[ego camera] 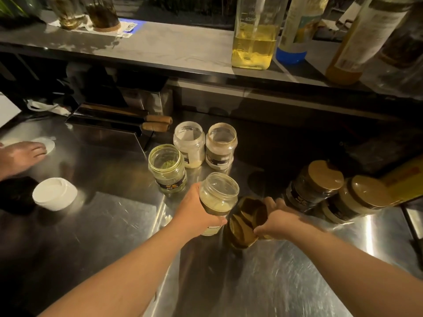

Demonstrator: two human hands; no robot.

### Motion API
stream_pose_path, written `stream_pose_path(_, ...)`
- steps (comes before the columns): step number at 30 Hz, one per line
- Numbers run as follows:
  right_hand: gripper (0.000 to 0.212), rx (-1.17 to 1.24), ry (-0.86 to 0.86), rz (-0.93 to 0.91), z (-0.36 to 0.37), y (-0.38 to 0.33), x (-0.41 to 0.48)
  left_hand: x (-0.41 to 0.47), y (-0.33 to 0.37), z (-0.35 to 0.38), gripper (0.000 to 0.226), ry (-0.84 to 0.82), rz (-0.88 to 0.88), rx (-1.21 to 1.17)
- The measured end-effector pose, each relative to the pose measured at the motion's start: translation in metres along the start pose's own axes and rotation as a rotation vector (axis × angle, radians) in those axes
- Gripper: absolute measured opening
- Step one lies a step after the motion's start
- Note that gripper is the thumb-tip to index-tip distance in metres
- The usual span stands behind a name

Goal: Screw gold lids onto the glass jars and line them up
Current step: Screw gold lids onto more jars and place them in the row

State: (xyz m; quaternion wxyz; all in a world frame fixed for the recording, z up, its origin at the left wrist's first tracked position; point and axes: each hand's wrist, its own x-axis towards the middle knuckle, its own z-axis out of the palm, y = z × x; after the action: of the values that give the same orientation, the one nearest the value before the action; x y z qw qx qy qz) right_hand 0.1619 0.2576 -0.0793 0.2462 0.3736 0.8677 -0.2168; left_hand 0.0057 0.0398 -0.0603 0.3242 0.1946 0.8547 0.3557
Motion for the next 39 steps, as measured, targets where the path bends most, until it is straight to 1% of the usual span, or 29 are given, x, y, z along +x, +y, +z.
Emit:
stream_pose_path(2, 0.1, 0.042, 0.03, 0.014, -0.005, 0.001, -0.004, -0.001, 0.0, -0.001, 0.119, -0.019, 0.017, 0.033)
stream_pose_path(4, 0.094, 0.087, 0.084, -0.014, -0.019, 0.0, -0.009, -0.002, 0.001, -0.004, 0.119, -0.035, 0.029, 0.071)
stream_pose_path(7, 0.088, 0.282, 0.094, -0.186, -0.05, -0.017, -0.019, -0.002, 0.003, -0.009, 0.117, -0.076, 0.062, 0.144)
stream_pose_path(9, 0.086, 0.361, 0.041, -0.303, -0.071, -0.037, -0.025, -0.002, 0.005, -0.011, 0.115, -0.096, 0.078, 0.19)
stream_pose_path(11, 0.087, 0.314, -0.055, -0.387, -0.085, -0.057, -0.029, -0.002, 0.008, -0.012, 0.109, -0.104, 0.089, 0.227)
stream_pose_path(13, 0.089, 0.247, -0.116, -0.438, -0.091, -0.072, -0.03, -0.002, 0.01, -0.013, 0.108, -0.121, 0.093, 0.244)
stream_pose_path(19, 0.09, 0.168, -0.179, -0.5, -0.098, -0.088, -0.025, -0.004, 0.006, -0.015, 0.111, -0.115, 0.081, 0.227)
stream_pose_path(22, 0.091, 0.132, -0.193, -0.504, -0.1, -0.094, -0.025, -0.007, 0.008, -0.014, 0.116, -0.114, 0.074, 0.229)
stream_pose_path(25, 0.09, 0.039, -0.167, -0.505, -0.099, -0.101, -0.026, -0.008, 0.01, -0.014, 0.113, -0.126, 0.071, 0.223)
stream_pose_path(29, 0.089, 0.007, -0.138, -0.467, -0.098, -0.106, -0.026, -0.009, 0.012, -0.015, 0.115, -0.128, 0.056, 0.213)
stream_pose_path(33, 0.084, 0.028, -0.092, -0.368, -0.096, -0.112, -0.024, -0.01, 0.014, -0.013, 0.117, -0.131, 0.023, 0.22)
stream_pose_path(35, 0.078, 0.012, -0.032, -0.3, -0.09, -0.115, -0.024, -0.01, 0.015, -0.012, 0.118, -0.131, 0.014, 0.239)
stream_pose_path(37, 0.084, -0.067, 0.044, -0.215, -0.085, -0.118, -0.023, -0.01, 0.017, -0.012, 0.121, -0.136, 0.004, 0.264)
stream_pose_path(39, 0.094, -0.132, 0.061, -0.164, -0.081, -0.123, -0.021, -0.01, 0.019, -0.012, 0.126, -0.145, -0.006, 0.277)
